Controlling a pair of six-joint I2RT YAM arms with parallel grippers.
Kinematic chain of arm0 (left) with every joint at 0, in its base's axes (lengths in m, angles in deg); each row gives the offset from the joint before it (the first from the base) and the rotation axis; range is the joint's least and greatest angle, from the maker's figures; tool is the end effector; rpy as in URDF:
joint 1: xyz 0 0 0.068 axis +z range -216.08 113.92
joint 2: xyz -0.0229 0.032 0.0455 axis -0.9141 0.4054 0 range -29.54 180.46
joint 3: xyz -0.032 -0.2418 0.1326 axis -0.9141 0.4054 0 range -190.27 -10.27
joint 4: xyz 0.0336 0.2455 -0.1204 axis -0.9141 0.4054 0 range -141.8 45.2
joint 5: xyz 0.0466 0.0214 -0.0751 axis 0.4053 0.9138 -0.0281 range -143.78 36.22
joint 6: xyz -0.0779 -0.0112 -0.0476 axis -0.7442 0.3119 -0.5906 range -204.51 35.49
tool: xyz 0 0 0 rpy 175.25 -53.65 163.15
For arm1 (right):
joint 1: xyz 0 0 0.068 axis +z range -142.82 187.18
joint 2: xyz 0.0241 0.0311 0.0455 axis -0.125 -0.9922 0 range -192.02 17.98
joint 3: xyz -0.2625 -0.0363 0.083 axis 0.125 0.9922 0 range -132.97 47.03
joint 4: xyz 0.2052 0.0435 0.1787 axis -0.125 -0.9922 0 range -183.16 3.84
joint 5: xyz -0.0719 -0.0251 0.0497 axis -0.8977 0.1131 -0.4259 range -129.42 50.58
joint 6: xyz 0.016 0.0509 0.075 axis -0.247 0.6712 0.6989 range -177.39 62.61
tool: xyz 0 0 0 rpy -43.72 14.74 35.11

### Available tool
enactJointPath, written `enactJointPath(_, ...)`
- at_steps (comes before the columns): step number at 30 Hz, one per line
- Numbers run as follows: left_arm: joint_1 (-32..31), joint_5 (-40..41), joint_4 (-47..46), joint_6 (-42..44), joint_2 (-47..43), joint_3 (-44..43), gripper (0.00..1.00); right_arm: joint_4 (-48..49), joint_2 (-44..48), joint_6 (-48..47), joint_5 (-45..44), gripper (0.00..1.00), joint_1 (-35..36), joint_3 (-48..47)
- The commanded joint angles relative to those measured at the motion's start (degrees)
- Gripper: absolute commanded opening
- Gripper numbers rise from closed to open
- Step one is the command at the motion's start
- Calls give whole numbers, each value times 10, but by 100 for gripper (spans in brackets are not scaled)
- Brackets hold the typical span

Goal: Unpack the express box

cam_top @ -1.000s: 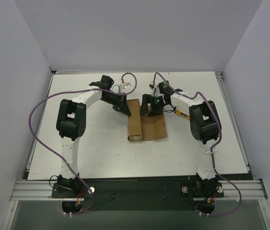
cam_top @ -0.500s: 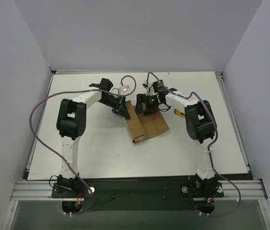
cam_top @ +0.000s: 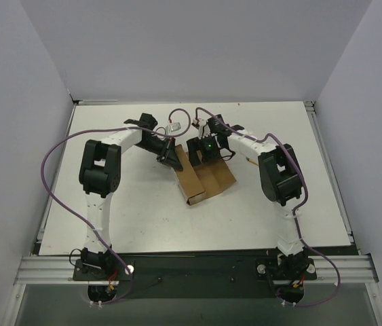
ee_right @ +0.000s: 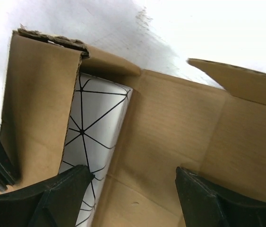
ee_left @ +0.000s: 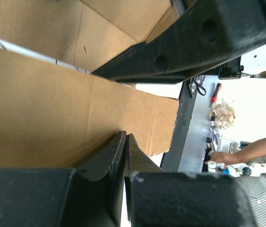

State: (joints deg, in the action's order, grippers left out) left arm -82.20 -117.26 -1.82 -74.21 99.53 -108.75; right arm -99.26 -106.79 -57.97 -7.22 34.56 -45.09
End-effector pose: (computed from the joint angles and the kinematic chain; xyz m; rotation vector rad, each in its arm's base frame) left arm 0.4233 -0.1992 0.1322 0.7211 2.4930 -1.6119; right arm 0.4460 0.2806 0.1417 -0.8429 2.2340 0.8894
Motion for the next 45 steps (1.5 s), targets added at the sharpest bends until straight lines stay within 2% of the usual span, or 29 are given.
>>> enactJointPath(1, 13, 54, 5, 54, -22, 22, 11, -78, 17, -63, -147, 75, 0, 47)
enactJointPath(8, 14, 74, 75, 119, -38, 29, 11, -75, 77, -69, -153, 75, 0, 68)
enactJointPath(12, 19, 35, 61, 105, -79, 31, 13, -76, 117, -63, -131, 75, -2, 83)
enactJointPath(20, 19, 40, 47, 95, -104, 38, 14, -80, 169, -53, -149, 74, -22, 98)
enactJointPath(23, 15, 43, 48, 100, -102, 43, 13, -80, 186, -39, -92, 74, -36, 91)
enactJointPath(27, 11, 40, 37, 92, -102, 44, 13, -78, 171, -26, -15, 71, -32, 83)
enactJointPath(38, 2, 41, 35, 82, -88, 26, 14, -76, 108, -27, 1, 68, -5, 52)
enactJointPath(42, -12, 44, 32, 77, -77, 17, 13, -77, 93, -36, -2, 68, -5, 53)
enactJointPath(45, -15, 49, 30, 76, -70, 14, 14, -88, 85, -50, -79, 68, -3, 60)
